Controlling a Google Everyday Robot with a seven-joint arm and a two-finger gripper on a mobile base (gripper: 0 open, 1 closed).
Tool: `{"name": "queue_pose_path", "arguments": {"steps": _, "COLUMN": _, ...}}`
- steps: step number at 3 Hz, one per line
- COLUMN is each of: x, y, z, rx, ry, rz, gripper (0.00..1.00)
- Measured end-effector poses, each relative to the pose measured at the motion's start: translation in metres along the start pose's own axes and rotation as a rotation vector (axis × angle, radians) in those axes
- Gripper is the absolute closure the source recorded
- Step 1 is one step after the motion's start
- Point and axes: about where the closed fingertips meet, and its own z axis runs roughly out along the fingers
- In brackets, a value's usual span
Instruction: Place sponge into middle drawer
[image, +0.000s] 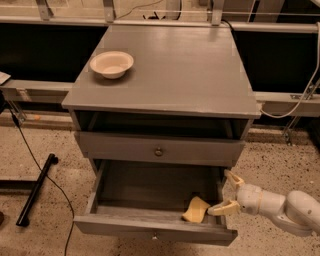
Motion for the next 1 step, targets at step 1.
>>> {"name": "queue_pose_path", "arguments": {"steps": 1, "x": -0.0008, "y": -0.0004, "z": -0.0021, "rx": 0.002, "ry": 0.0, "rz": -0.001, "gripper": 0.0}}
